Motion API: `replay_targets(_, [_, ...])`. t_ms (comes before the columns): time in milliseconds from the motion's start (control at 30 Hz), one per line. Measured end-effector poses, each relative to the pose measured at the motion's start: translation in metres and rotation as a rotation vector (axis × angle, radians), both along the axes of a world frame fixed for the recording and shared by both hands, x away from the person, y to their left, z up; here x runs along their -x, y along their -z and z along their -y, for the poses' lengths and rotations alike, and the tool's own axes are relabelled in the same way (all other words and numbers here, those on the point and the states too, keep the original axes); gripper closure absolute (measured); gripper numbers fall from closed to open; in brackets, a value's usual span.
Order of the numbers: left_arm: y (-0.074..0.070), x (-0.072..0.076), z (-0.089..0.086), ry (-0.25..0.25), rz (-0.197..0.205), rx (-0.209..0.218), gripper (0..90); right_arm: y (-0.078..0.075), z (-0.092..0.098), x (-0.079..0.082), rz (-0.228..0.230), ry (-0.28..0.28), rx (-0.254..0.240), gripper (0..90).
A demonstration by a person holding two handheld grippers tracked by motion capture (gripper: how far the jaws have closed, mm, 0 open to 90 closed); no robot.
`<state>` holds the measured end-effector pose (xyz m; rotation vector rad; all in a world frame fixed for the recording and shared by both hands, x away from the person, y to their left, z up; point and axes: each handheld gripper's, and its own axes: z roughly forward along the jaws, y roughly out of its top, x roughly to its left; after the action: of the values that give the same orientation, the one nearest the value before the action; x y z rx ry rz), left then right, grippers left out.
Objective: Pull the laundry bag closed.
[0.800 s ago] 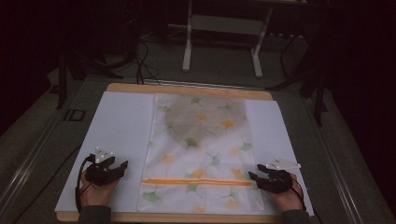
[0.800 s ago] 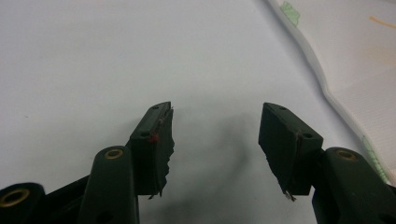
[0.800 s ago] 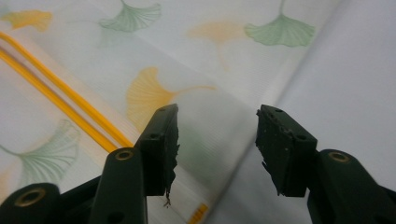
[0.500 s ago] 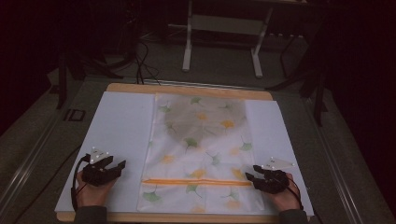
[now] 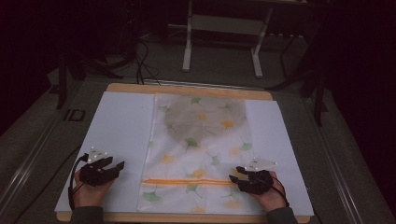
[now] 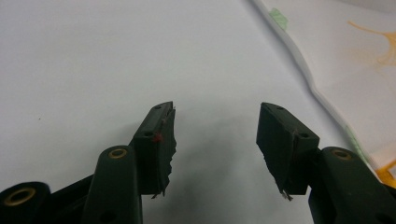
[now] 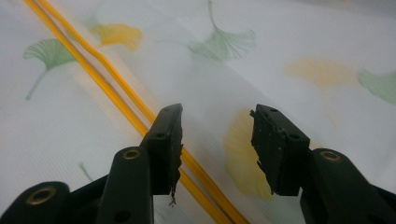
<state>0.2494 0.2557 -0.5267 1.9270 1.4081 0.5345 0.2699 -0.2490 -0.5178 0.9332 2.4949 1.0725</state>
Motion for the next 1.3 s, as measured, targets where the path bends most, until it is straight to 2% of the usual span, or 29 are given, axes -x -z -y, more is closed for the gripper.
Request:
replay_targets(200, [0.0, 0.0, 0.001, 0.011, -0.006, -0.01, 48.4, -0.004, -0.018, -0.004, 0.003, -0.048, 0.01, 51.7])
replay_targets(267, [0.0, 0.001, 0.001, 0.012, -0.006, -0.007, 49.1, -0.007, -0.029, -0.006, 0.001, -0.082, 0.006, 51.0])
replay_targets(433, [0.0, 0.002, 0.003, 0.023, -0.01, -0.012, 50.4, -0.01, -0.038, -0.008, 0.006, -0.104, 0.03, 50.4])
replay_targets(467, [0.0, 0.003, 0.004, 0.025, -0.01, -0.014, 50.7, -0.012, -0.046, -0.009, 0.008, -0.129, 0.039, 50.2])
replay_targets(700, [-0.002, 0.003, 0.005, 0.036, -0.016, -0.023, 46.8, -0.015, -0.065, -0.013, 0.008, -0.176, 0.065, 49.9])
replay_targets(833, [-0.004, 0.003, 0.005, 0.038, -0.019, -0.02, 44.3, -0.016, -0.076, -0.015, 0.011, -0.203, 0.068, 50.0])
replay_targets(933, [-0.003, 0.003, 0.005, 0.056, -0.029, -0.017, 47.9, -0.018, -0.085, -0.017, 0.009, -0.22, 0.071, 50.1])
replay_targets(1300, [-0.003, 0.003, 0.007, 0.083, -0.032, -0.034, 48.3, -0.019, -0.116, -0.023, 0.015, -0.29, 0.076, 50.1])
